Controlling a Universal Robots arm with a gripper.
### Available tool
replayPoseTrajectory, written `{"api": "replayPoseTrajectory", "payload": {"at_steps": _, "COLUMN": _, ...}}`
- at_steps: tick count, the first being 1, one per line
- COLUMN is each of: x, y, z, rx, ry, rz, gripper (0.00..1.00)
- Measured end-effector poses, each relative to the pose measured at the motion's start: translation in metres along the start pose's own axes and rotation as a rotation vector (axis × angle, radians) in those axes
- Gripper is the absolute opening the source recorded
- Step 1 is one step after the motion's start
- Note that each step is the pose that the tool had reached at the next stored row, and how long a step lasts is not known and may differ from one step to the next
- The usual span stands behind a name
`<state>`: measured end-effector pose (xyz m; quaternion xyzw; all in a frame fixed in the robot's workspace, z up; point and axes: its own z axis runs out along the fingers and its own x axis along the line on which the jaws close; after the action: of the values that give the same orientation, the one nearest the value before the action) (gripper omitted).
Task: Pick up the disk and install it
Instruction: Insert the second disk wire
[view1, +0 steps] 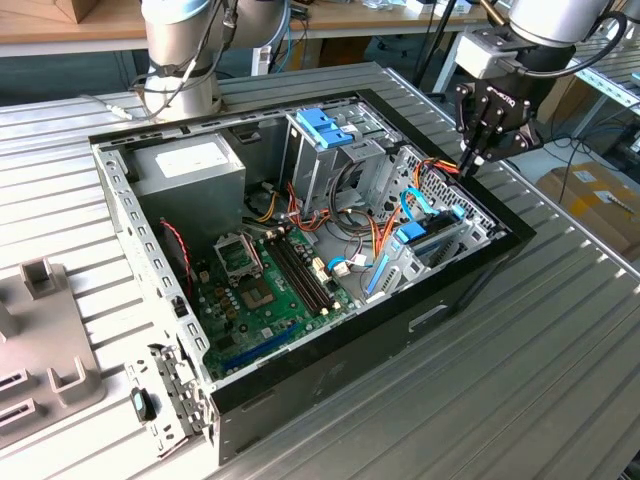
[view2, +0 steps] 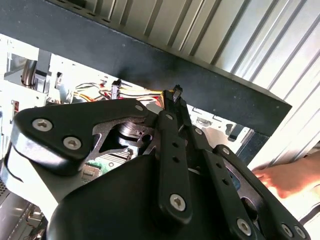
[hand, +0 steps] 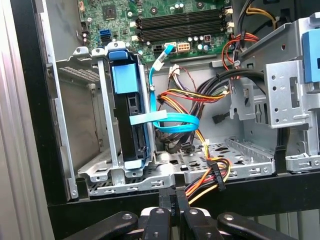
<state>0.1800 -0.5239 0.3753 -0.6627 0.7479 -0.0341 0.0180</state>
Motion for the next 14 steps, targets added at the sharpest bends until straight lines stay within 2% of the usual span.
{"api": "replayPoseTrajectory", "payload": {"at_steps": 3, "x": 0.0008, "y": 0.0008, "z": -0.0001, "rx": 0.0001, "ry": -0.0003, "rz": -0.002, "gripper": 0.16}}
{"api": "replayPoseTrajectory", "payload": {"at_steps": 8, "x": 0.0062, "y": 0.0072, "z": -0.0004, "rx": -0.0005, "ry": -0.0087, "rz": -0.013, "gripper": 0.16}}
{"api": "replayPoseTrajectory", "payload": {"at_steps": 10, "x": 0.0085, "y": 0.0106, "z": -0.0006, "rx": -0.0006, "ry": -0.0104, "rz": -0.018, "gripper": 0.16}}
{"api": "replayPoseTrajectory", "payload": {"at_steps": 11, "x": 0.0104, "y": 0.0152, "z": -0.0008, "rx": -0.0008, "ry": -0.0124, "rz": -0.022, "gripper": 0.16}}
{"api": "replayPoseTrajectory", "payload": {"at_steps": 14, "x": 0.0122, "y": 0.0232, "z": -0.0013, "rx": -0.0007, "ry": -0.0129, "rz": -0.026, "gripper": 0.16}}
